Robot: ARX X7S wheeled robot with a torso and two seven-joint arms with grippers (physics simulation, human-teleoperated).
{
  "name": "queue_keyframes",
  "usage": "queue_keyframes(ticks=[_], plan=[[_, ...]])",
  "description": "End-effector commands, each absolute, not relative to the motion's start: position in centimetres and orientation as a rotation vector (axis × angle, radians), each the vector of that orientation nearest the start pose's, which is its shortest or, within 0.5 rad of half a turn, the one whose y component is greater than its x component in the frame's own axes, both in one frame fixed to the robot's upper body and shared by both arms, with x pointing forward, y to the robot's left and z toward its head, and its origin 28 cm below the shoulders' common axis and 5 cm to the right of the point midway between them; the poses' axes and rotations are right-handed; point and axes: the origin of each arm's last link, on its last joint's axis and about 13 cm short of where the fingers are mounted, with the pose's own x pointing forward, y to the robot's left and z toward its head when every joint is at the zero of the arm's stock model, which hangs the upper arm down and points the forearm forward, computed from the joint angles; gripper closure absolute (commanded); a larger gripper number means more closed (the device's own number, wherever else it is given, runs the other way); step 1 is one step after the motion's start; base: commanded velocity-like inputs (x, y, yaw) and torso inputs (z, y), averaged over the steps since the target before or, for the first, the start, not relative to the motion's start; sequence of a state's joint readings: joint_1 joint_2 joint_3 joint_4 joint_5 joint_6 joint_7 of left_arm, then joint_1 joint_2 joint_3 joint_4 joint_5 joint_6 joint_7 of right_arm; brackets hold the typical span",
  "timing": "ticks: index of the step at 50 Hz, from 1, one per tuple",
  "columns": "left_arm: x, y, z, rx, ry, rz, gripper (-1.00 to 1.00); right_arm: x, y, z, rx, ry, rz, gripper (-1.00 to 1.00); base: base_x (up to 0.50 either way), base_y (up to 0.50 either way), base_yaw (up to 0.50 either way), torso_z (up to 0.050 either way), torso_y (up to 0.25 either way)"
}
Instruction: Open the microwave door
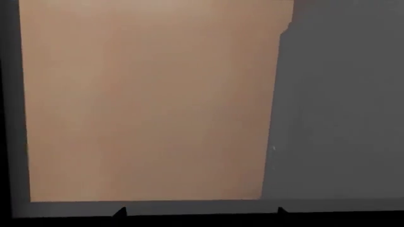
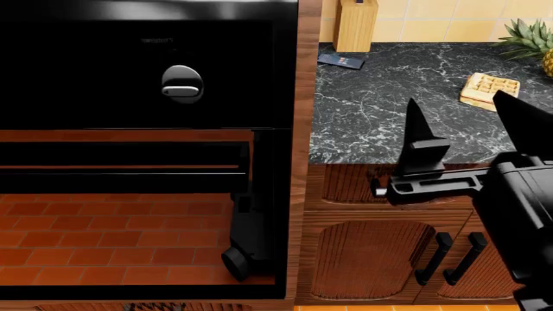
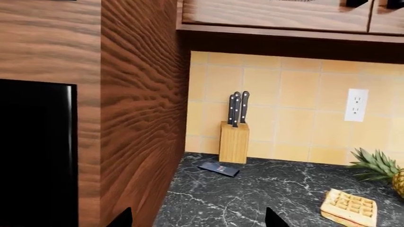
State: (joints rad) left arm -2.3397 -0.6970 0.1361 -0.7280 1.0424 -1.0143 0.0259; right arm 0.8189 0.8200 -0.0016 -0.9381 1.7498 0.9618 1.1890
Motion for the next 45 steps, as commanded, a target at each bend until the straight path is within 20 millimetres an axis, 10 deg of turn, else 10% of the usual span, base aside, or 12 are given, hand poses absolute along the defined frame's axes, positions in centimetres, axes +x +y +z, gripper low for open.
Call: queue_keyframes(ticks=[1, 33, 45], plan=[[13.6, 49.6, 51.5, 0.079, -0.122, 1.711, -1.0, 15.4, -11.9, 27.7, -0.079, -0.209, 0.042, -1.0, 0.0, 0.0, 0.0, 0.0, 0.0], [9.4, 54.1, 42.2, -0.072, 0.18, 1.777, -1.0, 14.8, -11.7, 28.2, -0.087, -0.221, 0.058, -1.0, 0.0, 0.0, 0.0, 0.0, 0.0], [8.4, 51.8, 46.1, -0.04, -0.056, 1.699, -1.0, 14.6, -12.0, 28.0, -0.068, -0.228, 0.066, -1.0, 0.0, 0.0, 0.0, 0.0, 0.0]])
